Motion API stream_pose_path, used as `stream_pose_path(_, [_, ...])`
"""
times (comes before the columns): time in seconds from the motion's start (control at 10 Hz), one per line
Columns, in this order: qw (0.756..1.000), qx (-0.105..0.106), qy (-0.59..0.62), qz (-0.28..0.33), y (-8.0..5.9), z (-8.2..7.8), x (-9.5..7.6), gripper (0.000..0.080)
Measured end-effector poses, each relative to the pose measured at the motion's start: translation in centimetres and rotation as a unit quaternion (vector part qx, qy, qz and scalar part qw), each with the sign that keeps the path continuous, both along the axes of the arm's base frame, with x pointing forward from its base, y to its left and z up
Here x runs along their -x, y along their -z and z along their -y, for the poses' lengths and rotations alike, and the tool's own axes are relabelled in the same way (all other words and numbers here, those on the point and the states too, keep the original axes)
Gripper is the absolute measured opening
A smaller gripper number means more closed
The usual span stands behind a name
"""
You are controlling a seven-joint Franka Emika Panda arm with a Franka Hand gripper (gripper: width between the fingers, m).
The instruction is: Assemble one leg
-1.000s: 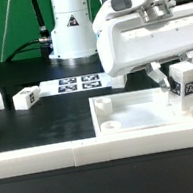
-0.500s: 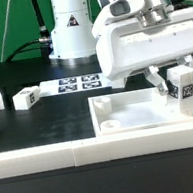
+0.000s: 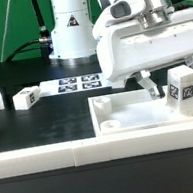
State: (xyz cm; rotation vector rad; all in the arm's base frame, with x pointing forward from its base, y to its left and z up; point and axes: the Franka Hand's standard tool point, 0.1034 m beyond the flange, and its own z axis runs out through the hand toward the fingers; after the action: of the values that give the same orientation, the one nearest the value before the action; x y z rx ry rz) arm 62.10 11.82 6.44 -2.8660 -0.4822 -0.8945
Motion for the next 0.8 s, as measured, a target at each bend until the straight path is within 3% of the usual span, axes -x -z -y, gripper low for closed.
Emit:
stream_pose_path(0.4, [1.000,0.000,0.000,0.000,0.0,0.0,0.0,0.0649])
stream_pose_path(0.8, [1.000,0.010,-0.018,-0.018,-3.3,0.3,-0.7,0.0649])
